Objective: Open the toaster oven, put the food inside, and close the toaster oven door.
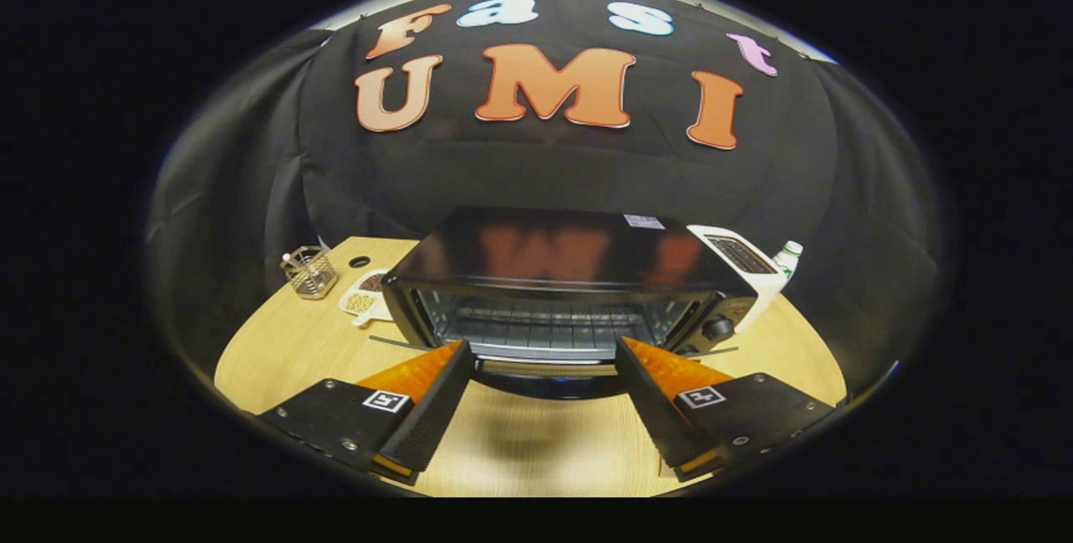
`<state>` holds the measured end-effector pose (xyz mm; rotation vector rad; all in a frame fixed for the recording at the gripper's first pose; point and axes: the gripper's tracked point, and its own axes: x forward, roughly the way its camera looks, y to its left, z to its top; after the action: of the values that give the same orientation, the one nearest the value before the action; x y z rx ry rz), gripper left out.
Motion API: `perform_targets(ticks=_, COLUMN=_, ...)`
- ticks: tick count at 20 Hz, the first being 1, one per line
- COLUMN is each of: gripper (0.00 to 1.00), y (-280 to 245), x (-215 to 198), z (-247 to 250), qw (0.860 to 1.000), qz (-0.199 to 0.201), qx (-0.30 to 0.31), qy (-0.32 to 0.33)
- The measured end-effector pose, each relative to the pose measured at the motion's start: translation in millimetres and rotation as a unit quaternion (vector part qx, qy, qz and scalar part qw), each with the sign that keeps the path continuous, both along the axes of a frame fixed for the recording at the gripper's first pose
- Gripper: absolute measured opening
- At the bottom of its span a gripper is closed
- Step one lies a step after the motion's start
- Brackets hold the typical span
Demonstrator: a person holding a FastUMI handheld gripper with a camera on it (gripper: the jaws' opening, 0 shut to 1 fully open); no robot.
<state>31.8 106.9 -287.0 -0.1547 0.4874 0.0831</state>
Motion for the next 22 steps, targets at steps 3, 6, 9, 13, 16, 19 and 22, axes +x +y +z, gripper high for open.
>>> perform_targets(ticks=3, gripper=1.0, y=-3, x=-23, z=-15, qw=1.0, qz=0.001, qx=-0.009, qy=0.014)
perform_targets(ticks=6, gripper=1.0, y=-6, x=-40, z=-28, qw=0.999, qz=0.003, qx=-0.014, qy=0.03)
perform_targets(ticks=9, gripper=0.99, y=-11, x=-58, z=-48, qw=0.998, qz=-0.004, qx=-0.01, qy=0.054)
perform_targets(ticks=13, gripper=0.98, y=-15, x=-71, z=-68, qw=0.998, qz=-0.014, qx=0.004, qy=0.067)
perform_targets(ticks=16, gripper=0.98, y=-19, x=-82, z=-84, qw=0.996, qz=-0.014, qx=0.002, qy=0.085)
perform_targets(ticks=19, gripper=0.98, y=-27, x=-87, z=-110, qw=0.993, qz=-0.028, qx=0.015, qy=0.117)
perform_targets(ticks=22, gripper=0.98, y=-35, x=-91, z=-136, qw=0.988, qz=-0.043, qx=0.037, qy=0.146)
